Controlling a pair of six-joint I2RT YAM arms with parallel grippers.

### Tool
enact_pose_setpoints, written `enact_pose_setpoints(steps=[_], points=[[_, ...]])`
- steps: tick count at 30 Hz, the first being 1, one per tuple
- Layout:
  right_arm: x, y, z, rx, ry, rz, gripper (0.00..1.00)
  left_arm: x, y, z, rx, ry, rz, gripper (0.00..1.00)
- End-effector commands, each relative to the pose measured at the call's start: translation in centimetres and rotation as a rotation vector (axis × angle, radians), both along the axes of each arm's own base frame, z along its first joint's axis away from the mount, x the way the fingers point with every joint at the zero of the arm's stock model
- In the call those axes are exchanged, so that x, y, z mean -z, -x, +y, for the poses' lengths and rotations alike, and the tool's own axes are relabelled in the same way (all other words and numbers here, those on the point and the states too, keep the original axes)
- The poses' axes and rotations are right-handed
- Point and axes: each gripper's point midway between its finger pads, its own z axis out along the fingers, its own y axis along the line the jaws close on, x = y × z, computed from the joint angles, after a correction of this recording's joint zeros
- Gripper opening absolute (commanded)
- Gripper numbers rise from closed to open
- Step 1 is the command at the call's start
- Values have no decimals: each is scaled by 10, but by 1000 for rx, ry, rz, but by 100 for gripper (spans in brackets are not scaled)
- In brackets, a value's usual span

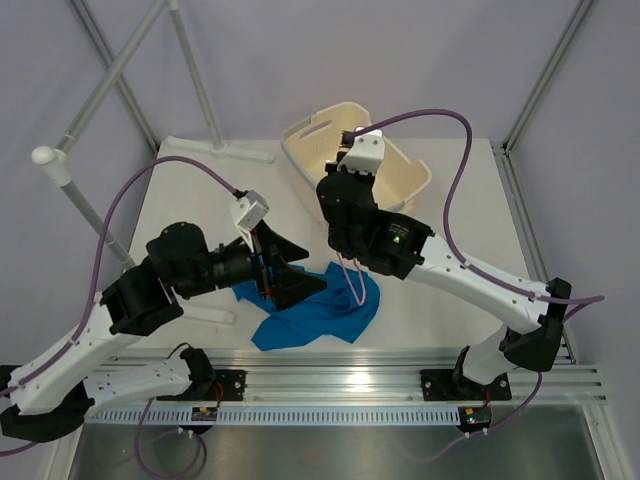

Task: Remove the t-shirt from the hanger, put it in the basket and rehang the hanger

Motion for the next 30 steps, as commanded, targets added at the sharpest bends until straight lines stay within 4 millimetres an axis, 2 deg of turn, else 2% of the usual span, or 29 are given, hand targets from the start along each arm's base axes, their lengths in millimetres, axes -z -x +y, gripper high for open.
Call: enact_pose_setpoints(steps=[1, 3, 4, 5, 6, 7, 9, 10, 12, 13, 15, 17, 18, 20, 22, 30], points=[[-36, 6, 13, -86, -134, -52, 0, -20, 17, 8, 58, 80, -41, 95], [-43, 13, 29, -223, -139, -55, 0, -22, 15, 20, 11, 93, -69, 95], [-51, 25, 43, -362, -158, -56, 0, -22, 13, 25, -8, 93, -95, 96], [-54, 31, 46, -415, -163, -56, 0, -23, 10, 31, -38, 96, -109, 96], [-50, 41, 54, -499, -163, -32, 0, -25, 12, 38, -49, 105, -126, 96], [-62, 52, 47, -548, -190, -49, 0, -27, 12, 42, -59, 98, -154, 96], [-61, 74, 52, -694, -176, -44, 0, -34, 13, 52, -73, 79, -189, 96], [-75, 87, 39, -732, -205, -69, 0, -35, 11, 56, -84, 57, -224, 96], [-73, 112, 42, -879, -194, -62, 0, -41, 10, 64, -100, 32, -262, 96], [-83, 126, 34, -928, -214, -82, 0, -42, 9, 65, -102, 21, -270, 96], [-83, 155, 39, -1089, -223, -80, 0, -43, 10, 65, -88, 2, -290, 96], [-95, 175, 32, -1174, -266, -111, 0, -45, 16, 58, -29, -8, -319, 95], [-90, 186, 35, -1236, -270, -101, 0, -44, 18, 55, -2, -12, -325, 93], [-100, 198, 28, -1275, -312, -132, 0, -42, 26, 45, 76, -19, -330, 90], [-96, 206, 26, -1312, -321, -134, 0, -42, 28, 39, 104, -21, -325, 88], [-89, 211, 30, -1345, -336, -137, 0, -26, 28, 15, 192, -54, -290, 78]])
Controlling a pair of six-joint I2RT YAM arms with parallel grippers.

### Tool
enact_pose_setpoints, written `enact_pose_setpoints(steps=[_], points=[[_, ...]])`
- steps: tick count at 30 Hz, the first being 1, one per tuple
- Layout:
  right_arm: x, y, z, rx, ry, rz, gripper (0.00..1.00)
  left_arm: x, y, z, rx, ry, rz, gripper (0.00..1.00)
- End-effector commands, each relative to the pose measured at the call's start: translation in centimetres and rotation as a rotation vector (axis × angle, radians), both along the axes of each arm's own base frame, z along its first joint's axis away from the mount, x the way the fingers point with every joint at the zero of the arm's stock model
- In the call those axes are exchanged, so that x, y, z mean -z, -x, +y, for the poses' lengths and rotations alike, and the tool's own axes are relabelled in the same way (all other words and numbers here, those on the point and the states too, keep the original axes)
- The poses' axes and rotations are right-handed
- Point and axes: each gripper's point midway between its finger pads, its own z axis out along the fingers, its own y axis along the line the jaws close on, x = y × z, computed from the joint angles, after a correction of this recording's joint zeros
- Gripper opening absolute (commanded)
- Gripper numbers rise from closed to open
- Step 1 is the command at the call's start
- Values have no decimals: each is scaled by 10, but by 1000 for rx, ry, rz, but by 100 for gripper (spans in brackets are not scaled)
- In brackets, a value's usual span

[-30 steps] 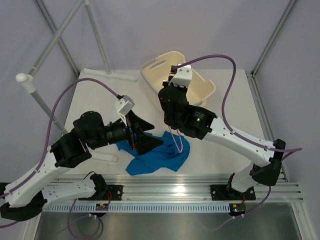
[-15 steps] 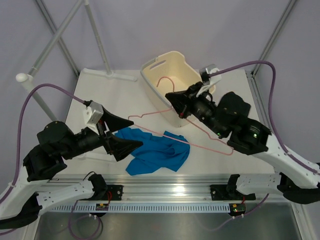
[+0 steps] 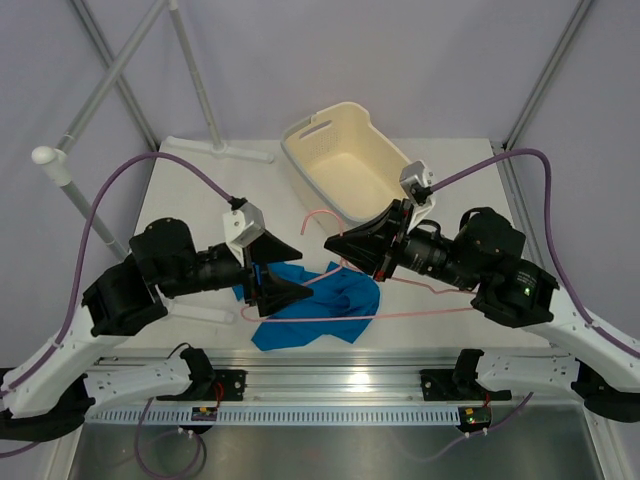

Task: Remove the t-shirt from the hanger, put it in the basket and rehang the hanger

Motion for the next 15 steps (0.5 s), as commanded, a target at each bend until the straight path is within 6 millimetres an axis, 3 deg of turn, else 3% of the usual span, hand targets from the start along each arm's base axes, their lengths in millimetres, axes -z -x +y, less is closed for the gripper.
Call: enact_pose_setpoints(steps=[1, 4, 10, 12, 13, 14, 15], points=[[-17, 13, 3, -65, -67, -29, 0, -7, 11, -8, 91, 14, -21, 73], [-18, 12, 4, -65, -73, -34, 0, -1, 14, -13, 124, -1, -9, 57], [-14, 9, 4, -52, -76, -42, 0, 4, 20, -17, 174, -1, -1, 46], [-15, 8, 5, -46, -81, -41, 0, 5, 24, -19, 200, 2, 8, 37], [-16, 8, 5, -44, -85, -43, 0, 6, 25, -20, 203, 3, 10, 31], [-16, 8, 6, -47, -81, -42, 0, 6, 26, -20, 211, 3, 12, 16], [-15, 8, 7, -51, -79, -39, 0, 5, 25, -20, 209, 6, 10, 7]])
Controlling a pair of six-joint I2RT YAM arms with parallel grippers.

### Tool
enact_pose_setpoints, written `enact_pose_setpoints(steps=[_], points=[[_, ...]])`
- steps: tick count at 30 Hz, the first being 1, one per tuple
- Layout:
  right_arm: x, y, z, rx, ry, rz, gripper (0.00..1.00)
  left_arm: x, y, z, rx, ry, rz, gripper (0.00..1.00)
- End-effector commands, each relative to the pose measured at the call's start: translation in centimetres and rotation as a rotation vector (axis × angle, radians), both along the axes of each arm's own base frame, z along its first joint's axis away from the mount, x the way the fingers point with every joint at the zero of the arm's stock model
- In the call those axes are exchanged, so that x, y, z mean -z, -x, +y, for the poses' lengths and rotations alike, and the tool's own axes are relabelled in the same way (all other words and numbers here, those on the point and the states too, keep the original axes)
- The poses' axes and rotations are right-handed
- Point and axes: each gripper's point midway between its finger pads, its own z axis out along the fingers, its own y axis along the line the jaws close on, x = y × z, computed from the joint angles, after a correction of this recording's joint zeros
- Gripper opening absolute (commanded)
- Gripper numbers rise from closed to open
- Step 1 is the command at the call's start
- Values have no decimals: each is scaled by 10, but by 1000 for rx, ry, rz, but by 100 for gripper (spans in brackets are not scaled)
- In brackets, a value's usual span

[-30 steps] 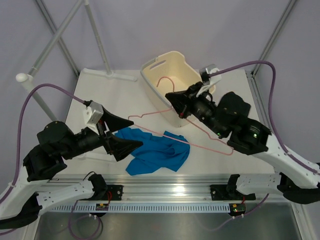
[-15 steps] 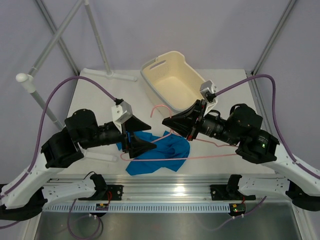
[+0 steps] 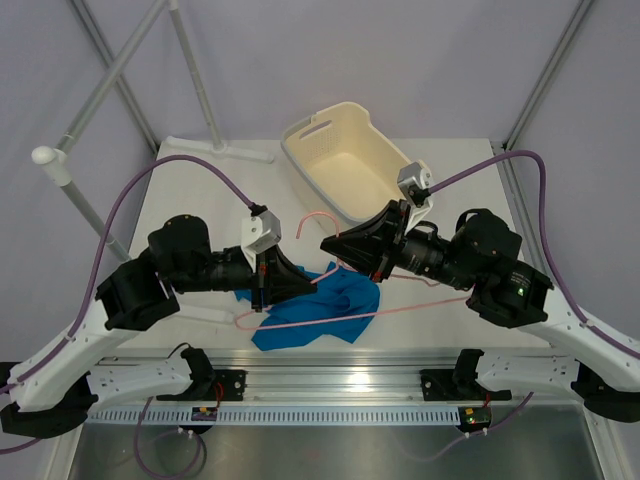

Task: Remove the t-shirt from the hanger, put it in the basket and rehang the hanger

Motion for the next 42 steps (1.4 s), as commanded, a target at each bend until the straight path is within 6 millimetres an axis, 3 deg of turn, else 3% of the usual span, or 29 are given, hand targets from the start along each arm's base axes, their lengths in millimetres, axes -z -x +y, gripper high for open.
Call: enact_pose_setpoints(steps=[1, 6, 9, 10, 11, 14, 16, 25, 27, 38, 42], points=[[-18, 6, -1, -20, -58, -30, 0, -12, 10, -3, 66, 51, -24, 0], [-8, 7, 0, -28, -12, -28, 1, -17, 15, -2, 89, 73, -25, 0], [9, 8, -4, -30, 70, -38, 26, -22, 22, 1, 116, 94, -24, 0], [14, 9, -5, -38, 93, -46, 38, -22, 25, 2, 129, 97, -23, 0], [17, 13, -8, -51, 110, -53, 59, -22, 28, 3, 141, 100, -23, 0], [32, 25, -16, -109, 188, -77, 79, -26, 37, 8, 173, 116, -22, 0], [38, 40, -20, -186, 237, -82, 83, -27, 38, 10, 173, 121, -22, 0], [38, 82, -50, -344, 253, -100, 79, -9, 33, 11, 130, 53, 31, 0], [49, 86, -52, -367, 283, -76, 74, -10, 34, 12, 132, 55, 36, 0], [92, 83, -71, -304, 391, 25, 54, -12, 35, 20, 109, 61, 24, 0], [104, 75, -77, -247, 428, 42, 52, -11, 37, 21, 118, 59, 28, 0]])
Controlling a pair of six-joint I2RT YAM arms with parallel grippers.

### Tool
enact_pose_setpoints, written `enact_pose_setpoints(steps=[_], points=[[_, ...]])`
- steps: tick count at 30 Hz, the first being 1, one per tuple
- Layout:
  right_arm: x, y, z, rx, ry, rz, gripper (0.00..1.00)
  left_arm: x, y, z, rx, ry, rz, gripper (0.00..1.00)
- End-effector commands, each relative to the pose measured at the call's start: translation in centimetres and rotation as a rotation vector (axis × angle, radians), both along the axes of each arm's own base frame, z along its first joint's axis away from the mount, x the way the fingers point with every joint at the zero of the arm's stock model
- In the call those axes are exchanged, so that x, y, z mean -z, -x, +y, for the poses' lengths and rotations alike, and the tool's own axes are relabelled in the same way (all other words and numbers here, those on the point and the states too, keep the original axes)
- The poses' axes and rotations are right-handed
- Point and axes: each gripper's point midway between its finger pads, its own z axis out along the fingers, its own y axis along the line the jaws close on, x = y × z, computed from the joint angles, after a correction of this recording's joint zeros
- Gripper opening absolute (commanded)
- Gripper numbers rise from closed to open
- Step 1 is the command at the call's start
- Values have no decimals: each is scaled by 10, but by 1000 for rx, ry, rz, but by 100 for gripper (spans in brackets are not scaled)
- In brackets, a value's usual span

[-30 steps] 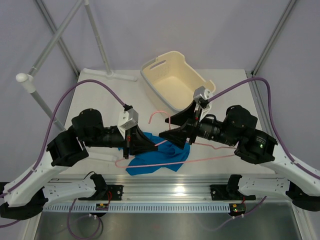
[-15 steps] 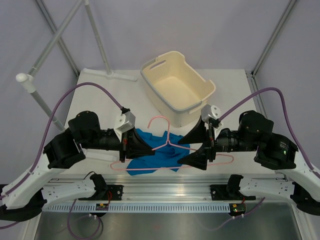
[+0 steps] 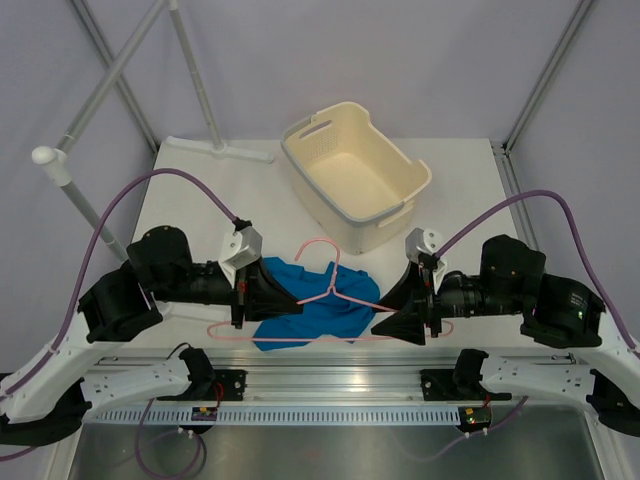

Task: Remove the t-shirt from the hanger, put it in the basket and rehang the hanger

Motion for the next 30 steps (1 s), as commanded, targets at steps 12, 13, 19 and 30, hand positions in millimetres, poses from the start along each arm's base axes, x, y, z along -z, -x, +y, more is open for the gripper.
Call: enact_pose_setpoints(steps=[12, 13, 19, 30], points=[[26, 0, -28, 75, 52, -2, 29, -3, 4, 3, 9, 25, -11, 0], [29, 1, -29, 74, 57, -1, 25, -3, 4, 3, 9, 26, -11, 0], [32, 1, -37, 90, 53, -12, 0, -6, 3, 4, -2, 31, -11, 0], [-7, -38, -33, 276, -79, -134, 0, -46, -6, 13, -100, 116, -34, 86]])
